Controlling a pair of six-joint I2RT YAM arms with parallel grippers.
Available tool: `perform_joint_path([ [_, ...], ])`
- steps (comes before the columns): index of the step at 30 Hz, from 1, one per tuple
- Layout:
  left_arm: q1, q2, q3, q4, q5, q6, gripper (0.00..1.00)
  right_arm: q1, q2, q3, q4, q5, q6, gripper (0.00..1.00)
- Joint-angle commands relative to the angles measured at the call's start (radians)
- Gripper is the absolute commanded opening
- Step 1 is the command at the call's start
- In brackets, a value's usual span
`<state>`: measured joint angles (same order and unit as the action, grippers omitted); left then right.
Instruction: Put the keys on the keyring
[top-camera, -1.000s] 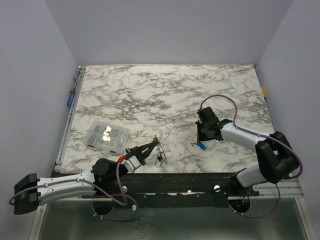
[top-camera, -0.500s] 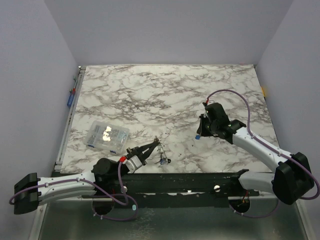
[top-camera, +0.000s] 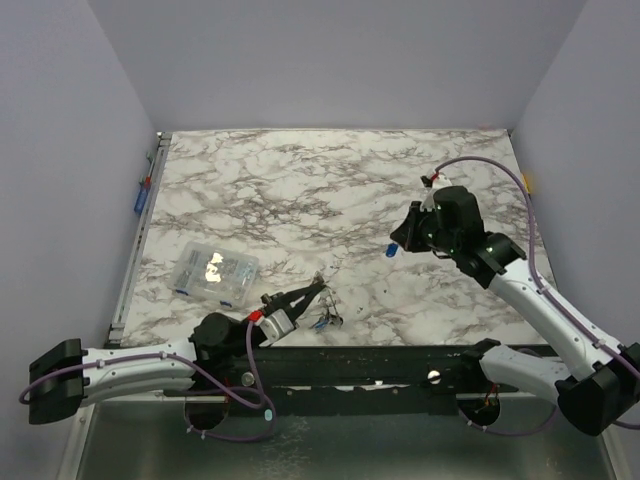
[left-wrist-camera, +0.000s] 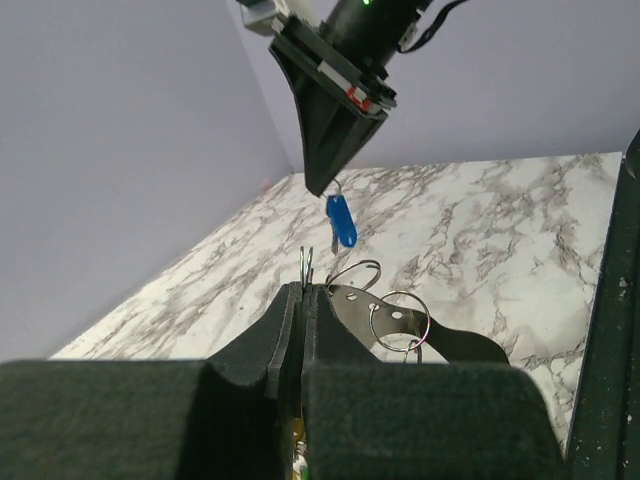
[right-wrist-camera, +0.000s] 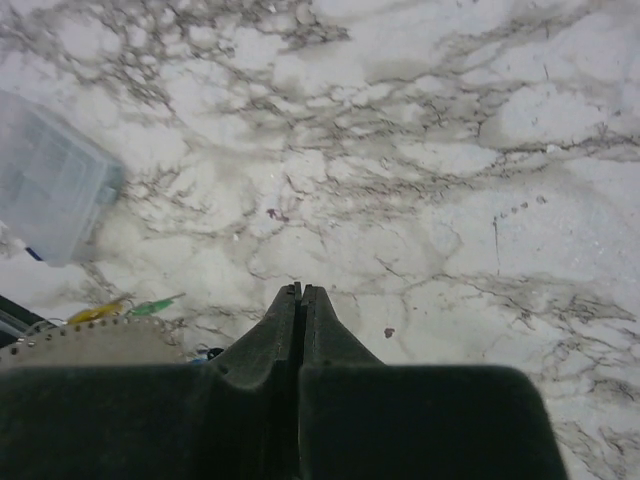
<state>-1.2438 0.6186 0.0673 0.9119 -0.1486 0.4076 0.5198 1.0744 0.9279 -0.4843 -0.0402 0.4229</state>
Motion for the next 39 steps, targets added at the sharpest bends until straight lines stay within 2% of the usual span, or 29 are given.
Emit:
perform_joint_path([
  [1, -0.005, 0.047, 0.05, 0.114, 0.04, -0.006, 0.0, -0.001, -0.028, 0.086, -0.047, -0.036, 0.023, 0.01],
  [15, -0.004, 0.334, 0.14, 0.396, 0.079, 0.005, 0.0, 0.001, -0.06, 0.216, 0.005, -0.142, 0.093, 0.01],
  [27, -0.005, 0.697, 0.283, 0.776, 0.084, -0.084, 0.0, 0.004, -0.093, 0.239, 0.07, -0.188, 0.125, 0.01],
  [32, -0.005, 0.79, 0.374, 0.827, 0.04, -0.127, 0.0, 0.031, -0.125, 0.217, 0.111, -0.162, 0.127, 0.01],
  [39, -0.007, 0.854, 0.466, 0.836, 0.043, -0.131, 0.0, 0.159, -0.162, 0.182, 0.129, 0.005, 0.089, 0.01],
])
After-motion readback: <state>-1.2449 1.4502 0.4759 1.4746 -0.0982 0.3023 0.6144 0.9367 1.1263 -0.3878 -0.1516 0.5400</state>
